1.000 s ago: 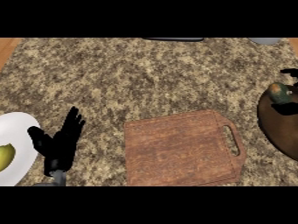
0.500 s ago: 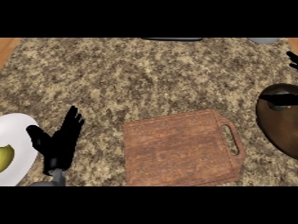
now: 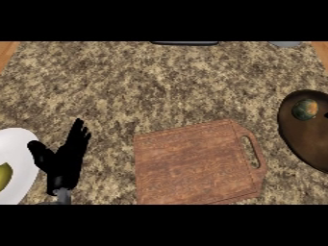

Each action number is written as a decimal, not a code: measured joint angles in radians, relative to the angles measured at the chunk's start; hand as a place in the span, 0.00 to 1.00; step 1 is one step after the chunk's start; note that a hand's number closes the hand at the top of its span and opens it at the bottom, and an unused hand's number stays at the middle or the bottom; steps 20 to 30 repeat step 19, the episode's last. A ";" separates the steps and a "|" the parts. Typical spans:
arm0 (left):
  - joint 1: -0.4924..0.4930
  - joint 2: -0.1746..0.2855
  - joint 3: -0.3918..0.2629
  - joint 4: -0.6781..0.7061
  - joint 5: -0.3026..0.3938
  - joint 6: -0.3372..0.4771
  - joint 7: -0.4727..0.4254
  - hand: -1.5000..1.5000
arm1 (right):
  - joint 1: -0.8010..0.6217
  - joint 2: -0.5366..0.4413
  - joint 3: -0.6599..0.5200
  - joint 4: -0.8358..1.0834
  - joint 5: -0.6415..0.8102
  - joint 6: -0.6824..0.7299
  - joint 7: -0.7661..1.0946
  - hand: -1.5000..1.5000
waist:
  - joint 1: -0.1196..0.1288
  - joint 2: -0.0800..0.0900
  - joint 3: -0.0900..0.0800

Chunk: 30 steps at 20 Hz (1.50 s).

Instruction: Pick the squash from the cutting board and place it in the pan

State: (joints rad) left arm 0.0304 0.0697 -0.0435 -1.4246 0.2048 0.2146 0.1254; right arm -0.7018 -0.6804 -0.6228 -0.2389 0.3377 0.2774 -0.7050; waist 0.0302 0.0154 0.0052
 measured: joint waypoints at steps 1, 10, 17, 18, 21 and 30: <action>0.002 0.002 0.003 -0.004 0.005 -0.004 0.002 0.50 | 0.011 -0.019 -0.008 0.012 -0.011 0.050 -0.013 0.00 | 0.000 0.000 0.000; 0.034 0.005 0.012 -0.008 0.007 -0.008 -0.007 0.50 | 0.143 -0.110 -0.005 -0.005 -0.059 0.250 -0.035 0.00 | -0.018 -0.008 -0.001; 0.023 0.009 0.023 0.002 0.009 -0.011 -0.006 0.50 | 0.256 -0.115 0.015 -0.059 -0.089 0.248 -0.065 0.00 | -0.027 -0.012 -0.002; 0.022 0.011 0.026 0.002 0.009 -0.011 -0.003 0.50 | 0.274 -0.125 0.015 -0.068 -0.097 0.252 -0.068 0.00 | -0.029 -0.012 -0.002; 0.024 0.013 0.029 -0.001 0.011 -0.012 -0.001 0.50 | 0.280 -0.136 0.014 -0.074 -0.106 0.258 -0.062 0.00 | -0.029 -0.013 -0.002; 0.024 0.013 0.029 -0.001 0.011 -0.012 -0.001 0.50 | 0.280 -0.136 0.014 -0.074 -0.106 0.258 -0.062 0.00 | -0.029 -0.013 -0.002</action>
